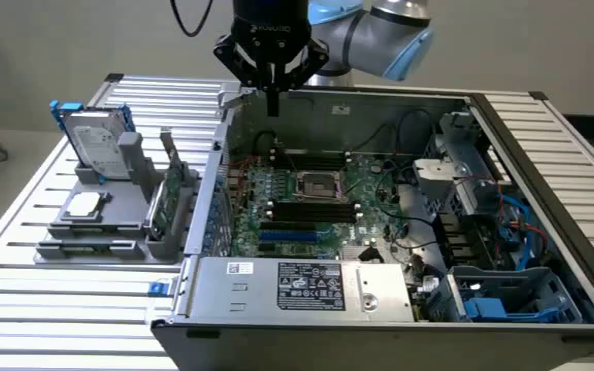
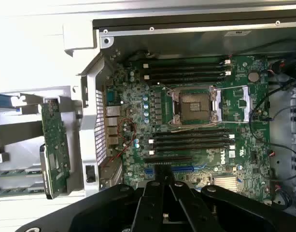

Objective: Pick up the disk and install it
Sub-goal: 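Reach for the disk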

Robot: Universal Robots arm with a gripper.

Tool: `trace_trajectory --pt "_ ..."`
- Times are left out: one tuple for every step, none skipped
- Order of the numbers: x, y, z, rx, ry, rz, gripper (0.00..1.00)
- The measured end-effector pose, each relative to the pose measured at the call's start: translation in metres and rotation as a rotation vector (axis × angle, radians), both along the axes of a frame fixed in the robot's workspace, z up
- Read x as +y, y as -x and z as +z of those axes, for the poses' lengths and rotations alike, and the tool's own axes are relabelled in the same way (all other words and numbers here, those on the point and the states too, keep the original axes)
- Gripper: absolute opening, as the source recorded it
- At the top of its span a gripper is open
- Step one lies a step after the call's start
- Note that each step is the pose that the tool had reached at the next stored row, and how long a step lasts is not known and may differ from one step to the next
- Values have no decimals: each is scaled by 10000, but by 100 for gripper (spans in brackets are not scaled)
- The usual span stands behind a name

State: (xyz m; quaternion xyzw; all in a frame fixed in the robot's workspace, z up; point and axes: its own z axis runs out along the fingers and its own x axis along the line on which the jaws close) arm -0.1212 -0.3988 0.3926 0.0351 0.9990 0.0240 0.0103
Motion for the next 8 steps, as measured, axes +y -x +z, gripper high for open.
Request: trace_trajectory --pt "0 0 0 0 0 -1 11" --pt "0 0 0 0 0 0 11" --pt "0 0 0 0 0 0 11" --pt "0 0 0 0 1 0 11" --pt "0 0 0 0 1 0 11" --pt "0 0 0 0 0 0 11" --pt "0 0 0 0 0 0 11" --pt "0 0 0 0 0 0 11"
